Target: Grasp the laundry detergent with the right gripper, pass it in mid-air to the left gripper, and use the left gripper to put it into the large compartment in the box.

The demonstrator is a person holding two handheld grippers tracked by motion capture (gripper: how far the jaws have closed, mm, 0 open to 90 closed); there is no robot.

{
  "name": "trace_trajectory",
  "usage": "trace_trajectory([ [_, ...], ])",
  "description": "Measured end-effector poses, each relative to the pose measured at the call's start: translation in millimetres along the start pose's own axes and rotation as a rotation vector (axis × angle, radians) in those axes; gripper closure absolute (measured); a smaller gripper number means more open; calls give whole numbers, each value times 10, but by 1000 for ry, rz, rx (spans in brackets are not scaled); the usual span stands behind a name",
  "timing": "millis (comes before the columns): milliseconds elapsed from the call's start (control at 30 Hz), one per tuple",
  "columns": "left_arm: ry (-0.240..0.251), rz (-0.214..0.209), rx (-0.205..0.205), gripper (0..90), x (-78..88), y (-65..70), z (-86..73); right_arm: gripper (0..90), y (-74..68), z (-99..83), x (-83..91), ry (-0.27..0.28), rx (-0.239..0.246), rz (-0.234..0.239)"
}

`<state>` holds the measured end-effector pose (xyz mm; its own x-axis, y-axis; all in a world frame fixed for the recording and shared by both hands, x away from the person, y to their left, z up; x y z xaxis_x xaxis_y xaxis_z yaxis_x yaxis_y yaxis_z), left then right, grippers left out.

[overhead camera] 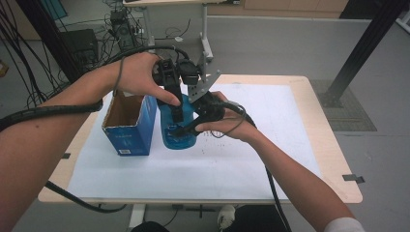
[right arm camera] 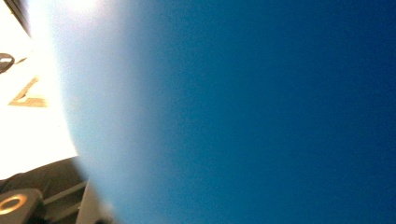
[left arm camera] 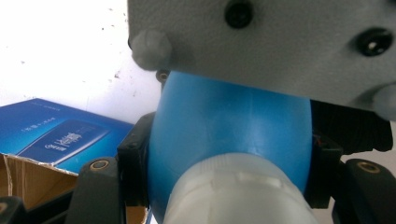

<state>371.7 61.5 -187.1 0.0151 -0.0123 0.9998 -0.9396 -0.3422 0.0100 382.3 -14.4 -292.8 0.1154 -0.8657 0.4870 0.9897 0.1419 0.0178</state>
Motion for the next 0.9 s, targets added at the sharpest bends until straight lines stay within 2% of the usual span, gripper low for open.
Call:
trace_trajectory([
  [233, 14, 2, -2, 363, -4, -2, -6, 425, 1, 5, -6, 8, 4, 1],
  [900, 1, 1, 1, 363, -7, -3, -1, 421, 3, -7, -10, 9, 1, -1],
])
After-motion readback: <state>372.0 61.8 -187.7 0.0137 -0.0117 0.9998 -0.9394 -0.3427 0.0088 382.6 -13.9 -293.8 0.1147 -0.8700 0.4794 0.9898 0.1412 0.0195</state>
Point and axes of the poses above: each handheld gripper's, and its own axes: x roughly backward along the jaws, z roughly out of its top, y roughly to its right, the point moved 3 cm from there along -x, roughly forward along the jaws, and after that the axes turned 2 degrees about x, right-handed, at the moved point
